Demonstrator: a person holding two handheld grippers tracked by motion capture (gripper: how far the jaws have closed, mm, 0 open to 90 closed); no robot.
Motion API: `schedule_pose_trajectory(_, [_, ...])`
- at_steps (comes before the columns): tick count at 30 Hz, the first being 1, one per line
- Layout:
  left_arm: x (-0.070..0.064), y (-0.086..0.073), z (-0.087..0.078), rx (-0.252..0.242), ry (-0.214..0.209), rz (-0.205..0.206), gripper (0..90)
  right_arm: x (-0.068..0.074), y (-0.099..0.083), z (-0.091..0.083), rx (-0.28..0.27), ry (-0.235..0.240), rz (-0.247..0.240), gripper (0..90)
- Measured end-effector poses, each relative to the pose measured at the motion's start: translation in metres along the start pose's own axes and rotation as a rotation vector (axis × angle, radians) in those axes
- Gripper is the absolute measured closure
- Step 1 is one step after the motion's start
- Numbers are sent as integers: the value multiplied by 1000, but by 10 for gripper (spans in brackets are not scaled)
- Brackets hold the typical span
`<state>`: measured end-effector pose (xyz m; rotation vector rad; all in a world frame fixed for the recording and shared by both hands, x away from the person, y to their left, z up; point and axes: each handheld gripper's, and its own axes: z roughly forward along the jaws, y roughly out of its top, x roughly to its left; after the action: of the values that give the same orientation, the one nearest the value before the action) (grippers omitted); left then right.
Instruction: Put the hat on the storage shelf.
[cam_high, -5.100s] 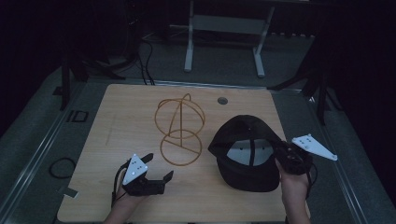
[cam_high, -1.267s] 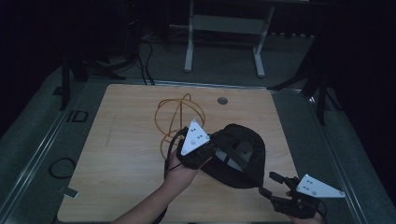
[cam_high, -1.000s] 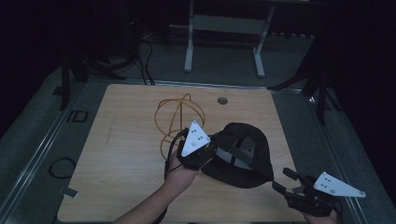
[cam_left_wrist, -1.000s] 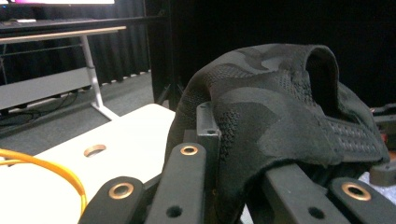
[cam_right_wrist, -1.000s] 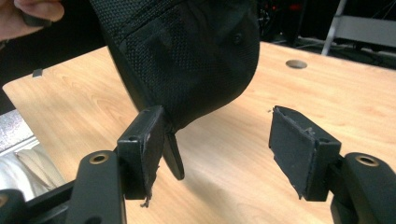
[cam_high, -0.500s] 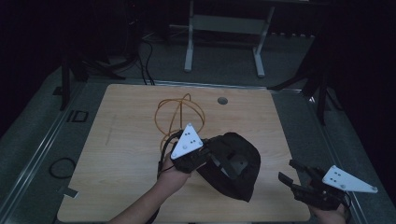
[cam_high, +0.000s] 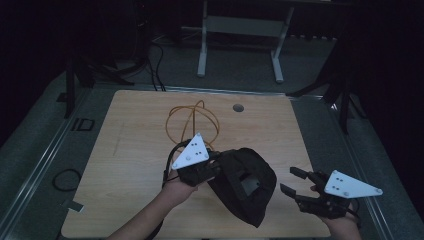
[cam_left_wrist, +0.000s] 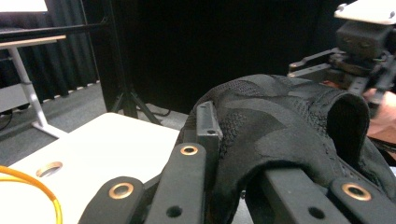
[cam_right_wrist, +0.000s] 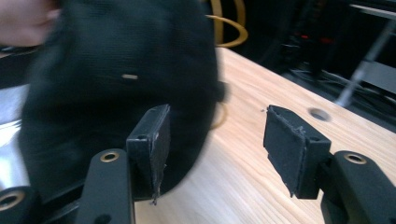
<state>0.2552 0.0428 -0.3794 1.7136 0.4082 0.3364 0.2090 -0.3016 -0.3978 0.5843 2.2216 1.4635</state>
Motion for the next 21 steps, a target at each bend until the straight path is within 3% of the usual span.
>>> schedule_pose_trajectory(2, [-1,1,1,5,-12,4,880,6,3,5,6,25,-31,414])
schedule_pose_trajectory(6, [-3,2,3,16,-41,13,880,10,10,13,9,26,-83,416])
schedule_pose_trajectory(16, [-3,4,4,12,-55,5,880,10,24,18,-52,75,-129,516])
schedule_pose_trajectory(18, [-2,4,3,11,-58,2,880,11,24,20,-46,67,-136,568])
schedule_pose_trajectory(19, [-3,4,4,13,-56,8,880,11,24,21,-45,56,-139,691])
schedule_pose_trajectory(21, [-4,3,5,17,-54,8,880,11,25,21,-57,49,-129,779])
